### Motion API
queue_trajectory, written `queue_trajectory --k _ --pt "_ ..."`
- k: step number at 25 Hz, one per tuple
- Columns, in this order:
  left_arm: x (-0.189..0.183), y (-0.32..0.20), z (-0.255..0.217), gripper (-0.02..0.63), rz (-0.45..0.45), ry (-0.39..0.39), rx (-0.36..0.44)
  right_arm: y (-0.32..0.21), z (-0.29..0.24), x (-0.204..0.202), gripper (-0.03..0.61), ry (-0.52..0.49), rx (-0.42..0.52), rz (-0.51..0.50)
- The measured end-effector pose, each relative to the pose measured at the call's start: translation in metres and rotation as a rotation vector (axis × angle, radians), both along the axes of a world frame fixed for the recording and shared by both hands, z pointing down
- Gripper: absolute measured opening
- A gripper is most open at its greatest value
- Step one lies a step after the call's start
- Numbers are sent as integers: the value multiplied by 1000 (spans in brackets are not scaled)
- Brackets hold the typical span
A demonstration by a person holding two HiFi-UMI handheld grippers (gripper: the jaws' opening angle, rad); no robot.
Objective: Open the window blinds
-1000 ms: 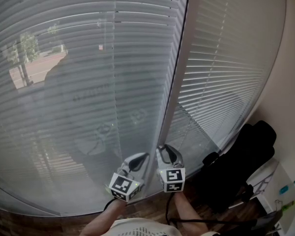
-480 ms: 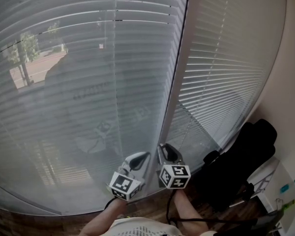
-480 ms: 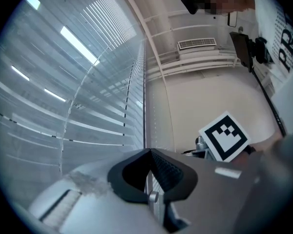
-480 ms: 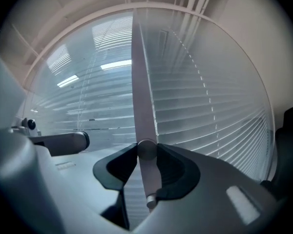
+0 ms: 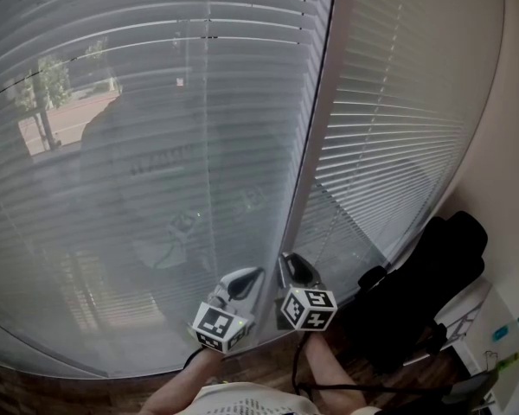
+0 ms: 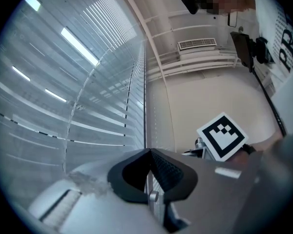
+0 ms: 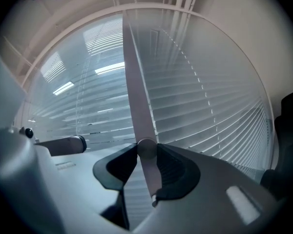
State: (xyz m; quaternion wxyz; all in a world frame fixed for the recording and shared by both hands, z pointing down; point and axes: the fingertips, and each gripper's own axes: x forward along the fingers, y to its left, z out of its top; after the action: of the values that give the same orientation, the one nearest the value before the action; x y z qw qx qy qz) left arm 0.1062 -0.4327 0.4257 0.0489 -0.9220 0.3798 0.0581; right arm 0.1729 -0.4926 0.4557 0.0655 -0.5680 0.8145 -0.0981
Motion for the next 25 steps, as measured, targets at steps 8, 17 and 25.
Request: queue_trajectory --k 8,17,25 --pt "0 2 -2 -8 4 5 -1 7 -4 -2 138 357 104 -9" --pt "4 1 0 -8 11 8 0 5 -7 -18 153 750 203 -17" --pt "2 -2 -1 -8 1 9 -3 6 -8 -18 156 812 254 2"
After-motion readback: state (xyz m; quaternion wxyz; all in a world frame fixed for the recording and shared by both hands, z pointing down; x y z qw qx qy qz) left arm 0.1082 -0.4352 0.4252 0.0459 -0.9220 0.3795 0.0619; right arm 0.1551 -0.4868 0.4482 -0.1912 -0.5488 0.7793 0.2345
